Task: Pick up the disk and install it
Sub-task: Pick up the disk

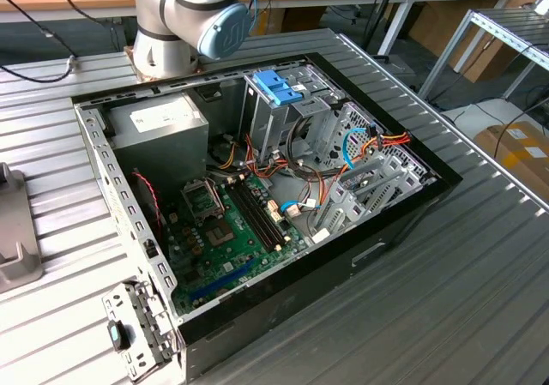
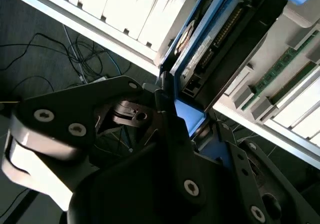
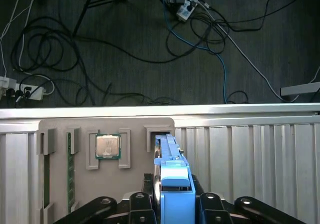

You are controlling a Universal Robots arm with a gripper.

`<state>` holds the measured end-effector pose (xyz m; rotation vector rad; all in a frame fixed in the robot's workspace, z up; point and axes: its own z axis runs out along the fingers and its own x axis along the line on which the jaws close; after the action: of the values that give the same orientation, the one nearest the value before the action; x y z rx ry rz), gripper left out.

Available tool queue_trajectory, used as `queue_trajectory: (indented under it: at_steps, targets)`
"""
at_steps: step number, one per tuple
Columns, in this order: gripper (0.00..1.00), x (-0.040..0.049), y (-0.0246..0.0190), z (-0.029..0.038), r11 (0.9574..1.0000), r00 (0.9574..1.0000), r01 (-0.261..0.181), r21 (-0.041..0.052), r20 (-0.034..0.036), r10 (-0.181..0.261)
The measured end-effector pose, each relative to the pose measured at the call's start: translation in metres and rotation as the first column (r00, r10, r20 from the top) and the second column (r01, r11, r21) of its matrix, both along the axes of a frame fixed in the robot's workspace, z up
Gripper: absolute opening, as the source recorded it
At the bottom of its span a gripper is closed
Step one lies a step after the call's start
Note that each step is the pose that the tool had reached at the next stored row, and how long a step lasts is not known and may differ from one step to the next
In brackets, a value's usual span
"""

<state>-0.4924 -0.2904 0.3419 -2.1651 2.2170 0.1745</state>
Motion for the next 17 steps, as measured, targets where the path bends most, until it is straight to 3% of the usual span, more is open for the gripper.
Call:
queue_trajectory:
  at_steps: [2, 17]
  targets:
    - [0.37, 0.0, 0.0, 0.0125, 1.0, 1.0, 0.0, 0.0001, 0.0, 0.0]
    - [0.37, 0.0, -0.0008, 0.0322, 1.0, 1.0, 0.0, 0.0005, 0.0001, 0.0]
